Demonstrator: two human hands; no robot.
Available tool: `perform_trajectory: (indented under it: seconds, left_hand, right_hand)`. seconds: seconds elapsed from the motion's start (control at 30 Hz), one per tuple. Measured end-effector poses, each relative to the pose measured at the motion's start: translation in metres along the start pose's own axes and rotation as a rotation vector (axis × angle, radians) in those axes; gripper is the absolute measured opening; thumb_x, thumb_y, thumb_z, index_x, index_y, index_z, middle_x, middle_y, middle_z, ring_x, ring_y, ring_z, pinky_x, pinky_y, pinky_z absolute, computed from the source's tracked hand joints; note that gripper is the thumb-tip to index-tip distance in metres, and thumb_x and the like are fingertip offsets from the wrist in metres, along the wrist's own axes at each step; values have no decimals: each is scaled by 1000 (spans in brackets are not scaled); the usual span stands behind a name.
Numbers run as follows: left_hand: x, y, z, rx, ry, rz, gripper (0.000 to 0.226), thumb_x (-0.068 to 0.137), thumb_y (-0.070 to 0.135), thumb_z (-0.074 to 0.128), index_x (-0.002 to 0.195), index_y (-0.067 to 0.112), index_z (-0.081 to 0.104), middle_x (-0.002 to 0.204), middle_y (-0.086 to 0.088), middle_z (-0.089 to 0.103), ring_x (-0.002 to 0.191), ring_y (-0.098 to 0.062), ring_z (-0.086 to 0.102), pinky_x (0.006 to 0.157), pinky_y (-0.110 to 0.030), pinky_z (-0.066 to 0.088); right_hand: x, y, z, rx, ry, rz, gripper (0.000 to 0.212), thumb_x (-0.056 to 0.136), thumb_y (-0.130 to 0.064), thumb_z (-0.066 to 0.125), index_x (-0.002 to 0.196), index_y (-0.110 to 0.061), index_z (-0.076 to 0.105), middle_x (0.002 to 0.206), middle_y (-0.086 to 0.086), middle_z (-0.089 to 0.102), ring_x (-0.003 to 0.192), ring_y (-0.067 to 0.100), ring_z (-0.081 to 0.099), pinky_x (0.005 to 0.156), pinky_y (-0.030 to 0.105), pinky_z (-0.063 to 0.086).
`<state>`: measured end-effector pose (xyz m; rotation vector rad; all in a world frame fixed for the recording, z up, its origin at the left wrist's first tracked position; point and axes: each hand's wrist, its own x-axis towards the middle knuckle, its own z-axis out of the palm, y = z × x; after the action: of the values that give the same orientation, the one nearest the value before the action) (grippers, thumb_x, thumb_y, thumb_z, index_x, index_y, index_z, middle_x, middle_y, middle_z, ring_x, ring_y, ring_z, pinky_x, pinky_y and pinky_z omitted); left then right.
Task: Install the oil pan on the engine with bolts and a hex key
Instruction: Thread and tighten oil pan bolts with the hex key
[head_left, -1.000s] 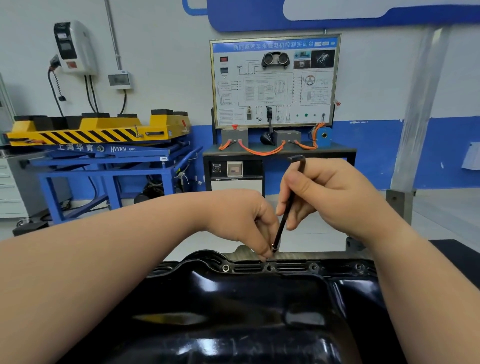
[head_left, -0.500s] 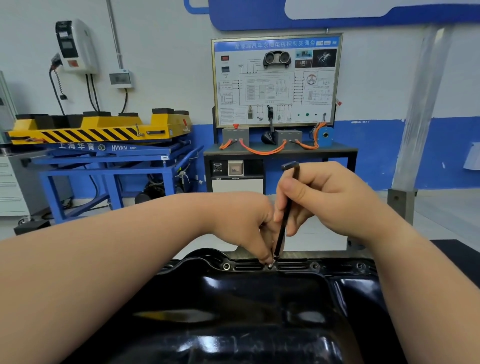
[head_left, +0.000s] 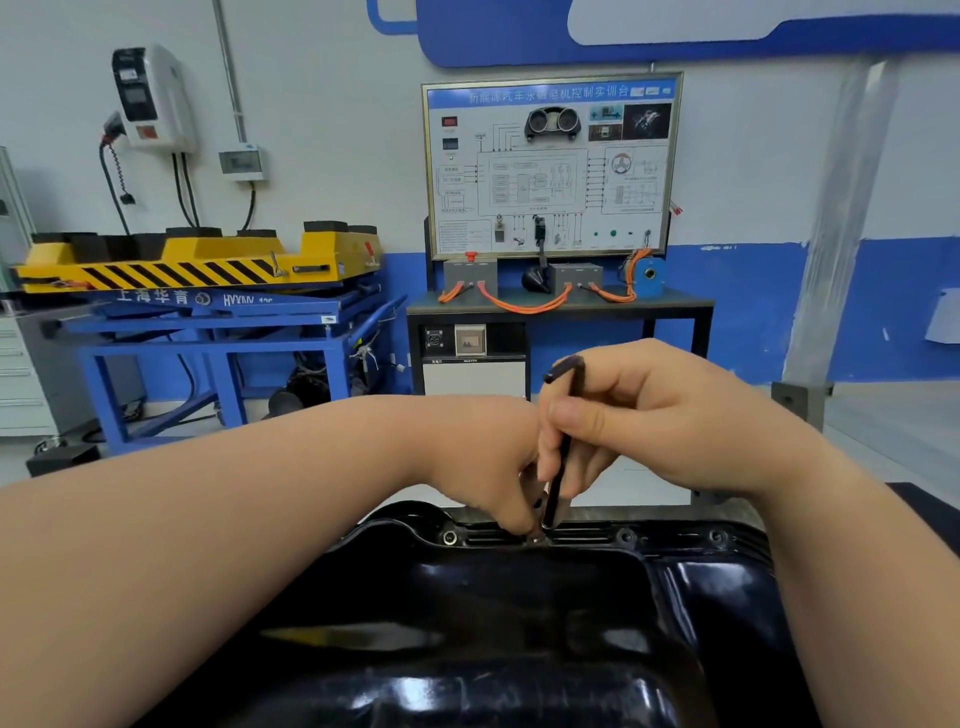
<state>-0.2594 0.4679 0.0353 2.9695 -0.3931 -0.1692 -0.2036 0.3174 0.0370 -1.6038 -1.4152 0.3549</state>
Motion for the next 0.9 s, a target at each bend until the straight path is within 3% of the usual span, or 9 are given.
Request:
perform_trajectory:
  seconds: [0.07, 0.1, 0.23, 0.37, 0.43, 0.5, 0.63, 0.9]
  left_hand:
    - [-1, 1, -3, -17, -41, -8, 14, 76, 9, 68, 88, 17, 66, 78, 2, 64, 62, -1, 54, 55, -9, 42]
    - [-2, 0, -4, -36, -71, -10, 15, 78, 11, 68, 91, 19, 67, 80, 0, 66, 65, -2, 56, 57, -10, 43]
    - [-3, -4, -7, -126, -162, -9, 21, 82, 14, 69, 102, 17, 70, 93, -6, 72, 93, -26, 63, 83, -29, 48]
    - [-4, -10, -8, -178, -176, 2, 17, 83, 15, 68, 99, 10, 71, 91, 12, 71, 94, -14, 63, 95, -34, 45]
    - [-4, -13, -8, -209, -185, 5, 9, 85, 16, 66, 86, 23, 71, 104, 1, 71, 98, -16, 62, 95, -27, 44]
    - [-5, -15, -8, -261, -185, -5, 19, 87, 15, 64, 79, 32, 67, 109, -6, 70, 95, -10, 61, 87, -13, 42]
    - [-4, -16, -7, -294, -172, -17, 12, 85, 14, 66, 88, 24, 71, 98, 3, 72, 86, 5, 59, 81, -6, 40]
    - [-1, -13, -7, -189, -152, 14, 9, 82, 15, 69, 91, 17, 70, 98, -2, 73, 97, -13, 63, 97, -30, 43]
  right_hand:
    - [-1, 0, -1, -50, -43, 21, 13, 92, -10, 53, 83, -5, 61, 78, 11, 70, 68, 20, 69, 65, 26, 57]
    - [-2, 0, -1, -77, -52, 29, 16, 93, -3, 51, 84, -8, 62, 79, 8, 70, 71, 21, 70, 67, 26, 57]
    - [-4, -2, -3, -90, -53, 37, 29, 93, 6, 48, 83, -15, 66, 81, 7, 70, 76, 22, 70, 68, 22, 56]
    - [-4, -2, -3, -88, -32, 29, 30, 92, 7, 50, 84, -15, 69, 82, 10, 71, 71, 18, 71, 66, 22, 56]
    - [-4, -2, -2, -83, -23, 27, 30, 91, 7, 50, 84, -15, 69, 82, 10, 71, 69, 16, 71, 66, 23, 57]
    - [-3, -2, -2, -76, -21, 25, 30, 91, 7, 51, 83, -15, 69, 82, 10, 71, 68, 16, 71, 65, 23, 57]
    - [-4, -2, -2, -49, -28, 21, 31, 90, 6, 54, 80, -18, 71, 81, 9, 72, 68, 17, 71, 65, 24, 58]
    - [-2, 0, -1, -26, -31, 12, 24, 84, 6, 62, 78, -14, 73, 76, 8, 73, 65, 18, 71, 64, 26, 58]
